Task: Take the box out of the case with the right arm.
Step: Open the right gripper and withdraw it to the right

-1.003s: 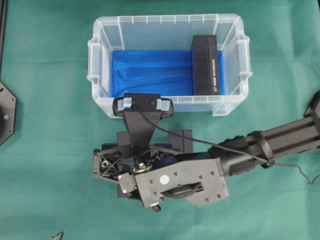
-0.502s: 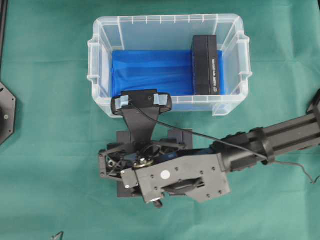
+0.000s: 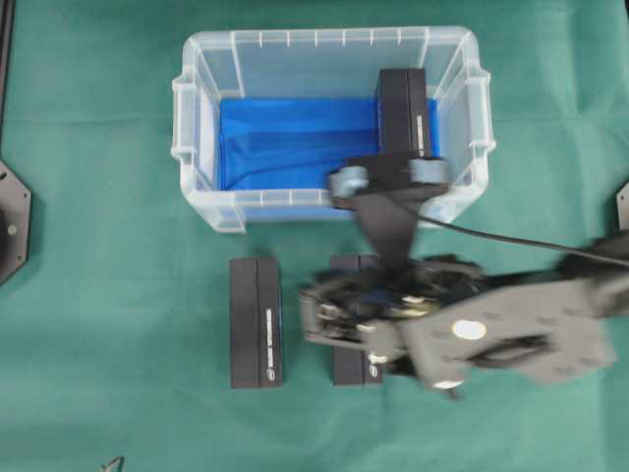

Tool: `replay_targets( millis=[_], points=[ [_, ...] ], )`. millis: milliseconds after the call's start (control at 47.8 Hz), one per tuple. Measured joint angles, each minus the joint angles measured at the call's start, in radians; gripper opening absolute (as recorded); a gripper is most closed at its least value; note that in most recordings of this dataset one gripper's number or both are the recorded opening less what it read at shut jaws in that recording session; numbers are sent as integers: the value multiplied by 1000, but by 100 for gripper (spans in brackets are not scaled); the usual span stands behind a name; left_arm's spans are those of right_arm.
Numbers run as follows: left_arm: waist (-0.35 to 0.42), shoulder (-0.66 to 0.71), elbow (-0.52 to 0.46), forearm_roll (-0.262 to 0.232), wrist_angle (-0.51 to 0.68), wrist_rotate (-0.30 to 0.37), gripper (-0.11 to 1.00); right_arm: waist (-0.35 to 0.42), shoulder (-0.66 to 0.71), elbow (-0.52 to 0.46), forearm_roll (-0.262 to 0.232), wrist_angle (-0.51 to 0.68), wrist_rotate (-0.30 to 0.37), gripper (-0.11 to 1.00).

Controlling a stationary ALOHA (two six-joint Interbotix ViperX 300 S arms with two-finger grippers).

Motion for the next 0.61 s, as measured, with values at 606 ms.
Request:
replay_targets(
  millis=[606],
  points=[
    [44, 11, 8, 2, -3, 5, 0, 158, -532, 580, -5, -69, 213, 87]
  ],
)
